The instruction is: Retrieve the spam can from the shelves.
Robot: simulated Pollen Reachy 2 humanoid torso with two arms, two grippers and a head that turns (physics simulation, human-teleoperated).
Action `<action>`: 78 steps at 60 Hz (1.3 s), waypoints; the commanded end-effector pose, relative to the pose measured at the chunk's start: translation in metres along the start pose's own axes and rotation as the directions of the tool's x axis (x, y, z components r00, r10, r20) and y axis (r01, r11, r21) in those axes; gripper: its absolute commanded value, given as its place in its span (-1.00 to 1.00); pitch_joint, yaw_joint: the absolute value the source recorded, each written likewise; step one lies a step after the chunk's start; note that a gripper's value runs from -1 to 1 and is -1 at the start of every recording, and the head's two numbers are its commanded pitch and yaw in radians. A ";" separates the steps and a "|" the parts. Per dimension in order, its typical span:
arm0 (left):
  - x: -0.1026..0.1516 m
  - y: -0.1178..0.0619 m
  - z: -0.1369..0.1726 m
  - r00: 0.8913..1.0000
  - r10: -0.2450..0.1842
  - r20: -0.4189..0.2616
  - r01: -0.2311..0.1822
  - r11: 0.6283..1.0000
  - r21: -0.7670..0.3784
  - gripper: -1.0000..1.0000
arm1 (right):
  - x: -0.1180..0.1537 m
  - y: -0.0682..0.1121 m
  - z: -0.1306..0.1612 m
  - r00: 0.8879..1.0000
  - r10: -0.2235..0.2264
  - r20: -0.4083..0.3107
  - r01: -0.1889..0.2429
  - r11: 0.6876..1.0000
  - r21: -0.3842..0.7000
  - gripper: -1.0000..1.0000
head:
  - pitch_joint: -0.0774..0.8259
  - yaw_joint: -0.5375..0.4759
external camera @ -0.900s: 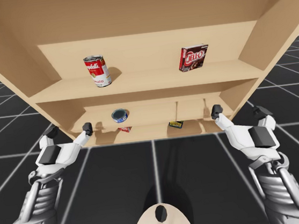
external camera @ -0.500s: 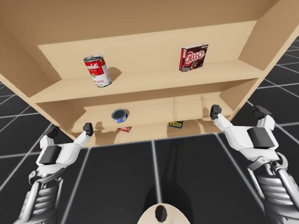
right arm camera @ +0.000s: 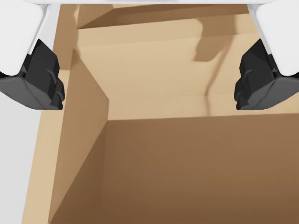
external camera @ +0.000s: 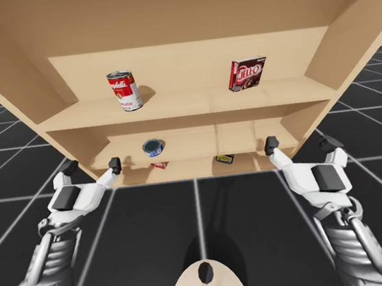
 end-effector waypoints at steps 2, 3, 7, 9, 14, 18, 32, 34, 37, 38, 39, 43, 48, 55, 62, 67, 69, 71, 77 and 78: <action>0.000 -0.002 0.001 1.000 -0.002 0.003 0.002 1.000 -0.012 -1.00 | -0.003 0.008 0.005 1.000 -0.010 -0.012 0.010 1.000 0.024 -1.00 | 0.44 -0.33; 0.000 -0.003 0.001 1.000 -0.002 0.003 0.002 1.000 -0.013 -1.00 | -0.003 0.010 0.006 1.000 -0.008 -0.011 0.008 0.999 0.031 -1.00 | 0.47 -0.36; 0.000 -0.003 0.001 1.000 -0.002 0.002 0.002 1.000 -0.014 -1.00 | -0.003 0.012 0.010 1.000 -0.010 -0.022 0.011 0.999 0.044 -1.00 | 0.51 -0.42; 0.000 -0.004 0.001 1.000 -0.002 0.002 0.002 1.000 -0.013 -1.00 | -0.003 0.012 0.011 1.000 -0.008 -0.026 0.010 0.998 0.059 -1.00 | 0.52 -0.43; -0.001 -0.004 0.001 1.000 0.000 0.000 0.000 1.000 -0.010 -1.00 | -0.001 0.017 0.024 0.998 -0.004 -0.061 0.011 0.993 0.116 -1.00 | 0.52 -0.42; -0.001 -0.004 0.002 1.000 0.001 -0.003 -0.001 1.000 -0.009 -1.00 | -0.001 0.023 0.036 0.993 -0.041 -0.106 0.054 0.991 0.122 -1.00 | 0.52 -0.41; -0.001 -0.005 0.002 1.000 0.005 -0.003 -0.005 1.000 -0.009 -1.00 | -0.021 0.044 0.057 0.980 -0.085 -0.180 0.125 0.967 0.224 -1.00 | 0.47 -0.38; -0.001 -0.005 0.002 1.000 0.005 -0.003 -0.005 1.000 -0.010 -1.00 | -0.025 0.046 0.055 0.978 -0.083 -0.192 0.128 0.965 0.230 -1.00 | 0.46 -0.38; -0.001 -0.005 0.002 1.000 0.004 -0.003 -0.004 1.000 -0.010 -1.00 | -0.035 0.052 0.049 0.973 -0.075 -0.220 0.129 0.961 0.245 -1.00 | 0.45 -0.38; -0.001 -0.005 0.002 1.000 0.004 -0.003 -0.004 1.000 -0.010 -1.00 | -0.037 0.054 0.047 0.972 -0.072 -0.224 0.128 0.960 0.248 -1.00 | 0.45 -0.38; -0.001 -0.005 0.002 1.000 0.003 -0.003 -0.003 1.000 -0.010 -1.00 | -0.039 0.055 0.045 0.972 -0.065 -0.228 0.123 0.960 0.250 -1.00 | 0.45 -0.38; -0.001 -0.005 0.002 1.000 0.003 -0.004 -0.003 1.000 -0.010 -1.00 | -0.058 0.067 0.032 0.959 -0.049 -0.280 0.129 0.953 0.275 -1.00 | 0.45 -0.38; -0.001 -0.005 0.002 1.000 0.002 -0.005 -0.002 1.000 -0.010 -1.00 | -0.070 0.075 0.019 0.952 -0.031 -0.305 0.119 0.954 0.276 -1.00 | 0.46 -0.38; -0.001 -0.004 0.002 1.000 0.002 -0.004 -0.002 1.000 -0.010 -1.00 | -0.082 0.087 0.000 0.952 -0.001 -0.306 0.091 0.956 0.280 -1.00 | 0.46 -0.38; -0.001 -0.004 0.002 1.000 0.003 -0.004 -0.003 1.000 -0.010 -1.00 | -0.092 0.101 -0.015 0.950 0.030 -0.312 0.062 0.958 0.281 -1.00 | 0.47 -0.38; -0.001 -0.004 0.002 1.000 0.002 -0.003 -0.002 1.000 -0.011 -1.00 | -0.102 0.112 -0.026 0.938 0.030 -0.345 0.076 0.954 0.289 -1.00 | 0.47 -0.38; -0.001 -0.004 0.002 1.000 0.003 -0.003 -0.003 1.000 -0.011 -1.00 | -0.105 0.116 -0.029 0.935 0.032 -0.354 0.077 0.954 0.289 -1.00 | 0.48 -0.38; -0.001 -0.004 0.002 1.000 0.003 -0.004 -0.003 1.000 -0.011 -1.00 | -0.106 0.118 -0.032 0.933 0.031 -0.359 0.080 0.953 0.291 -1.00 | 0.48 -0.38; -0.001 -0.004 0.002 1.000 0.003 -0.006 -0.003 1.000 -0.010 -1.00 | -0.114 0.130 -0.046 0.919 0.034 -0.394 0.093 0.950 0.298 -1.00 | 0.49 -0.37; -0.001 -0.004 0.002 1.000 0.004 -0.006 -0.004 1.000 -0.010 -1.00 | -0.114 0.131 -0.047 0.917 0.032 -0.398 0.096 0.950 0.298 -1.00 | 0.49 -0.37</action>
